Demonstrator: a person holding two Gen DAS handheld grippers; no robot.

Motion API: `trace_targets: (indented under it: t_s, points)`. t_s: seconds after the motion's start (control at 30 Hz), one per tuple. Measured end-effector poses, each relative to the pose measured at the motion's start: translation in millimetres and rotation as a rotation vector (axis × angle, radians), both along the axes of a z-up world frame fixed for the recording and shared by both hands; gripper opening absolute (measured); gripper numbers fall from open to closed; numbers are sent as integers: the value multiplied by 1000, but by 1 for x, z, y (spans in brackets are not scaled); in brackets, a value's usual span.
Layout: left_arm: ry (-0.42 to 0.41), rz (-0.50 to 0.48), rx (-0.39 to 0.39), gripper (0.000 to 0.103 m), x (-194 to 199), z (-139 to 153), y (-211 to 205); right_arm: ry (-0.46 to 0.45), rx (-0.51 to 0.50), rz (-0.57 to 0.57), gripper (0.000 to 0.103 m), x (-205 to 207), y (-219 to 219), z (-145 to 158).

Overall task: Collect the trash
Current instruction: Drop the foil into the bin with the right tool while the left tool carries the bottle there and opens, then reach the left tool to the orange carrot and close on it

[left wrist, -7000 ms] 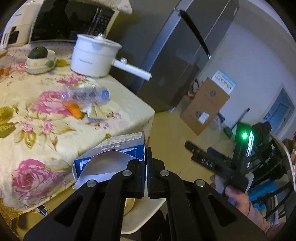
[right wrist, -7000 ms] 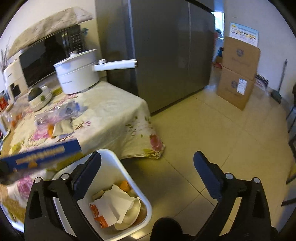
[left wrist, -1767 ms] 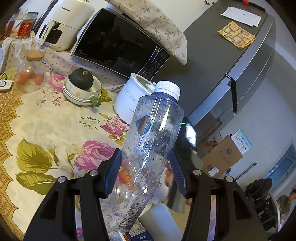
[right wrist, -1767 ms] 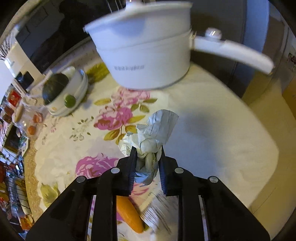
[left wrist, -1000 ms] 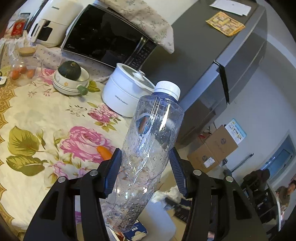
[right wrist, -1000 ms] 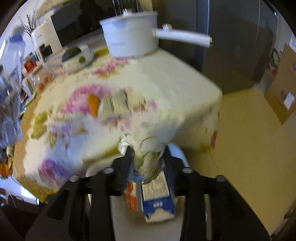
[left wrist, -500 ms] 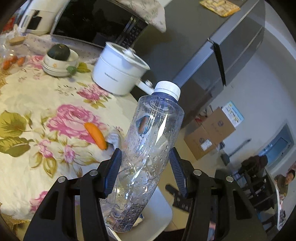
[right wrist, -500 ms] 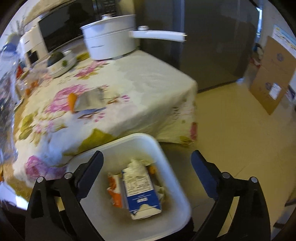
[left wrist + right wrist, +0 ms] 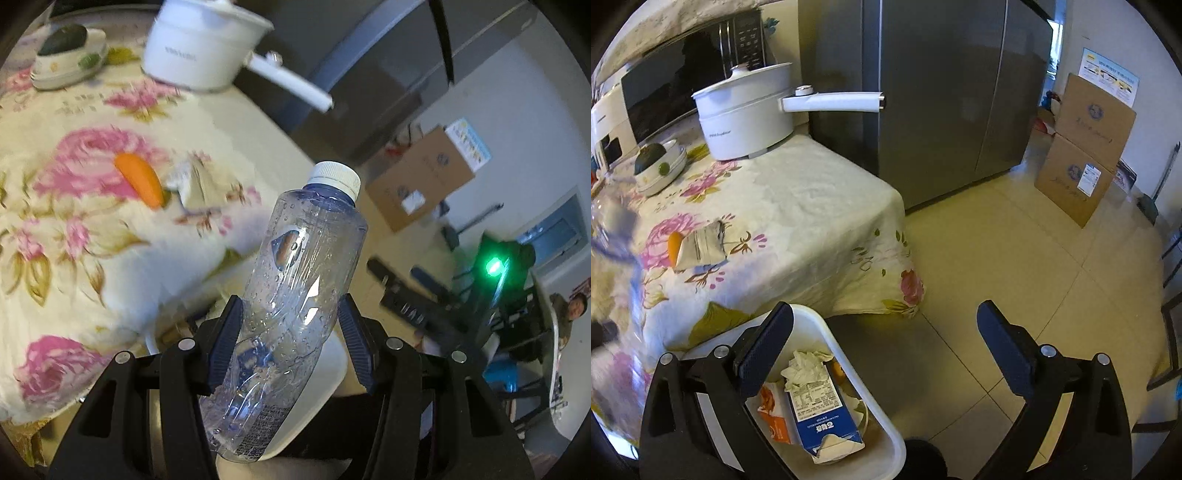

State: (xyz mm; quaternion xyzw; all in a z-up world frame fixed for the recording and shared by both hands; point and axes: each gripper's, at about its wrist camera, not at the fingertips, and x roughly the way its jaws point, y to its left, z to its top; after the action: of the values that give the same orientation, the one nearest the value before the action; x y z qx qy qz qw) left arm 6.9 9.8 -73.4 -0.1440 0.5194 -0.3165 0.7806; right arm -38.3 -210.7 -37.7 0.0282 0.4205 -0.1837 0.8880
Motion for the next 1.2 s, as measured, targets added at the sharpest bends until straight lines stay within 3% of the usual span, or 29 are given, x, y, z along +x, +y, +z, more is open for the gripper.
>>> trace_targets:
  t_s: [0.2,0.33,0.43,0.53,0.63,0.77,1.0,1.2]
  points:
    - [90,-131,121,61,-13,-38,-39,-5,16,-7,96,0,-3,1]
    - [104,-168,128,70,-18,-41,-45,-3,29,-9,96,0,-4,1]
    - [99,-144,115,70,-15,-38,-38,-1,40,-9,96,1,-5,1]
    - [72,-74,91,70,-5,-26,-23,-4,46,-3,96,1,-3,2]
    - [56,58,53,70,16,-14,2,4,52,19,96,3,2,0]
    - [32,224,73,70,50,-10,24,38,55,70,96,7,16,-7]
    - [93,462,130,70,114,-39,49,90,44,154,96,12,38,-15]
    - [138,574,145,68,147,-59,50,107,53,203,96,15,49,-17]
